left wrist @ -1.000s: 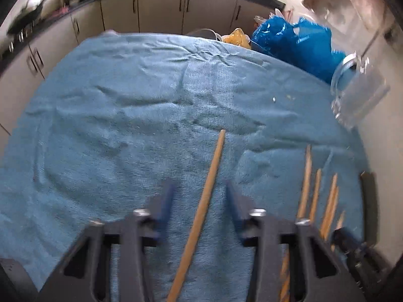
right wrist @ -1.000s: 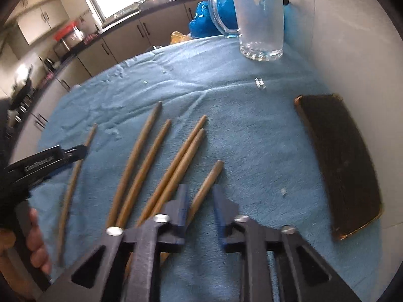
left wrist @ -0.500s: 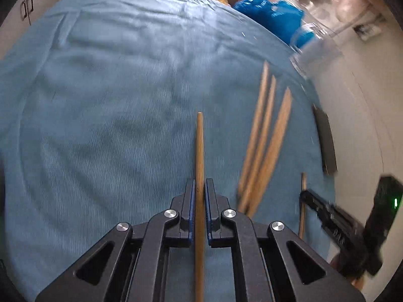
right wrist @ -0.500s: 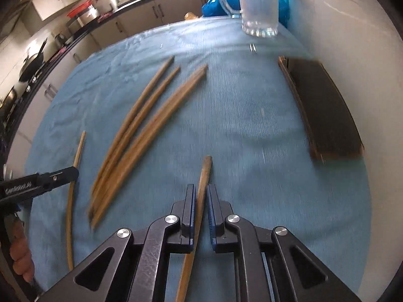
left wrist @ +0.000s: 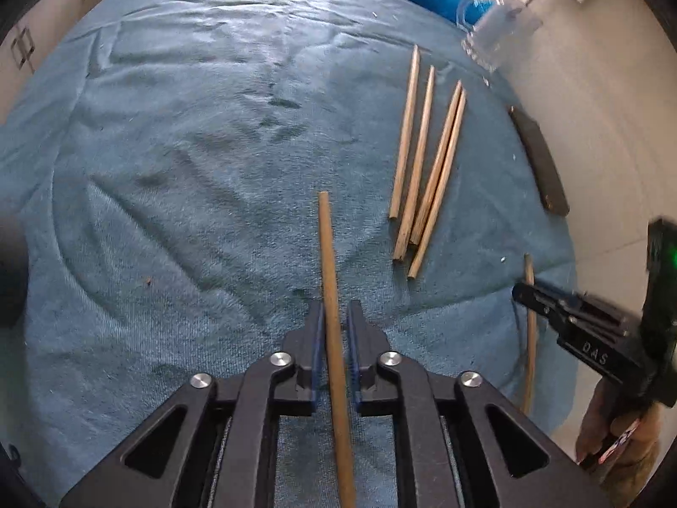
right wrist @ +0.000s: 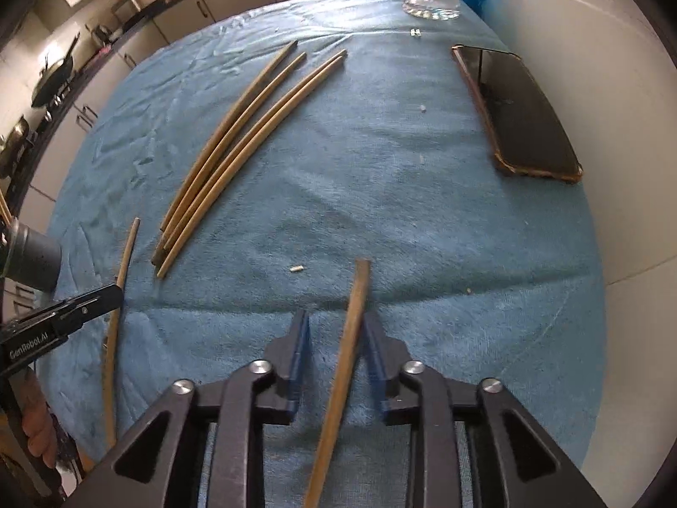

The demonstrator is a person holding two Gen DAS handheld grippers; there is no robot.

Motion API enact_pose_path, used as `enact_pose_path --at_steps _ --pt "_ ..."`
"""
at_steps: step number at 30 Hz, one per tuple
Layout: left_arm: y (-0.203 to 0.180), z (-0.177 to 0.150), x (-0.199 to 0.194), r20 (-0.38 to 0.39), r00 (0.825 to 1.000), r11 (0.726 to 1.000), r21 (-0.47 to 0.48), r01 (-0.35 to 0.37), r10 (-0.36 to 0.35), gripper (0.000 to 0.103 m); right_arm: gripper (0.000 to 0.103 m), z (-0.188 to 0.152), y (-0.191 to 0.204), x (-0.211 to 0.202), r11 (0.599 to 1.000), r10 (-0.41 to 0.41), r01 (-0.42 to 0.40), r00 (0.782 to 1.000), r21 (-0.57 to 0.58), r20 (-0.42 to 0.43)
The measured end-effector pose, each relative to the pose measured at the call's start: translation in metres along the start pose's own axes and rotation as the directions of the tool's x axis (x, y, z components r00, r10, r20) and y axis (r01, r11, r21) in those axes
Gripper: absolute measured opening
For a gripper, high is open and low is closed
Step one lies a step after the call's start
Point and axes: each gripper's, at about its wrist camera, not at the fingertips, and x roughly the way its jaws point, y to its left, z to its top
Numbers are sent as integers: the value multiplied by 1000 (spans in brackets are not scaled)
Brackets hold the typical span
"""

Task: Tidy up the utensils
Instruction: 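Close the right tool on another wooden chopstick, then lift both held chopsticks and carry them upright to the black holder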

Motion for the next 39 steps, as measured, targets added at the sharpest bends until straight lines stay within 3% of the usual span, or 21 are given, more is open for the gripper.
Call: enact_pose_path --at_steps 2,6,11,16,18,20,22,25,30,34,39 --pt "-2 5 2 -10 1000 1000 8 -4 4 23 30 6 9 3 998 -40 39 999 -39 -25" --pt "-1 21 7 -14 1000 1000 1 -16 16 23 30 19 17 10 993 -93 88 994 -80 -60" --pt "-2 32 10 -19 1000 1000 20 -25 25 23 30 36 20 16 990 -107 96 988 -101 -107" --pt "-10 34 13 -23 999 995 95 -43 45 23 30 49 26 21 985 -118 99 985 -139 -129" --pt "-9 35 12 -16 999 994 100 -32 33 20 25 53 31 23 983 -120 99 985 -155 -127" --pt "-7 33 14 -13 1000 994 107 -14 16 6 19 52 35 23 983 -111 93 988 -159 -109" --pt "0 28 9 25 999 997 76 26 -28 5 8 47 40 21 980 -109 96 991 -174 -72" --pt "6 16 -9 109 992 996 65 55 -62 5 7 36 49 17 982 -78 77 997 -173 -4" --pt "7 -11 -56 255 963 993 92 67 -89 5 7 16 47 -10 995 26 -13 991 -100 129" --pt "0 -37 -94 369 924 990 128 60 -104 5 7 1 48 -44 995 60 -40 967 -86 246" --pt "-6 -69 -131 477 870 986 157 54 -123 5 7 -28 68 -88 993 71 -27 912 -113 404"
